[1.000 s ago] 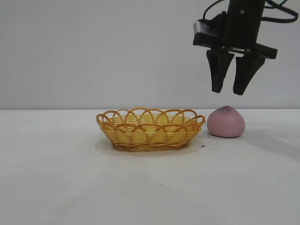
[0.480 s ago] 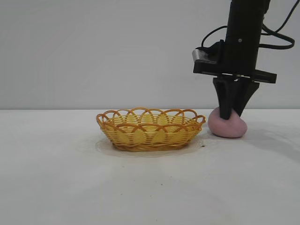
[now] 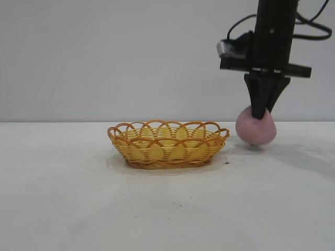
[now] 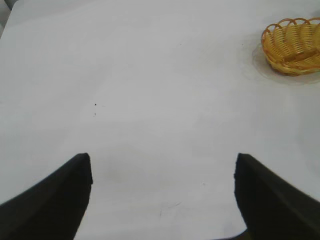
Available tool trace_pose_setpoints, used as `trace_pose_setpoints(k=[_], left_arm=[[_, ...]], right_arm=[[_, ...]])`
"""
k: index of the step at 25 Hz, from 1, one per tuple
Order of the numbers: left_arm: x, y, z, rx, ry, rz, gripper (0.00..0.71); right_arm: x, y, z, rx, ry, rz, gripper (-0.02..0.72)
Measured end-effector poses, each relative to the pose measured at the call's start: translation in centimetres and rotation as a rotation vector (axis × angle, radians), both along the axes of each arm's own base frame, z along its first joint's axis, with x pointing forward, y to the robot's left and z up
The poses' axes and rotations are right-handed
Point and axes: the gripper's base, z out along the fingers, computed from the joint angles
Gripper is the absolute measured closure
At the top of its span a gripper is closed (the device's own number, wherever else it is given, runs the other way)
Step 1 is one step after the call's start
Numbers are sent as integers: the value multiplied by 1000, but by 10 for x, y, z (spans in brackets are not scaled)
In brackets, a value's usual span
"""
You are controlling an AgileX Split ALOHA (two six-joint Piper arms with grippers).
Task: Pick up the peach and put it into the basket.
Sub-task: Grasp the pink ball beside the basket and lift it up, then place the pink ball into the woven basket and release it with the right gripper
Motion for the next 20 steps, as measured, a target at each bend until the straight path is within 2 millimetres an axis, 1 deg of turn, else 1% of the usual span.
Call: trace_pose_setpoints(k=[2, 5, 7, 9, 11, 16, 18, 20], left_arm=[[0, 0, 0, 0, 0, 0, 191], [0, 0, 0, 0, 0, 0, 191], [0, 0, 0, 0, 0, 0, 191], [0, 0, 0, 0, 0, 0, 191], [0, 0, 0, 0, 0, 0, 191], [0, 0, 0, 0, 0, 0, 191], [0, 0, 0, 0, 0, 0, 191], [0, 0, 0, 0, 0, 0, 191]], right_arm=[[-3, -1, 18, 12, -39, 1, 703], [-9, 3, 36, 36, -71, 6, 703], [-14, 11, 44, 49, -81, 25, 703], [-21, 25, 48, 57, -86, 60, 703], [-30, 44, 49, 62, -87, 105, 703], [-60, 98, 49, 63, -85, 249, 703], [-68, 113, 42, 58, -69, 289, 703], [-71, 123, 30, 46, -43, 310, 703]])
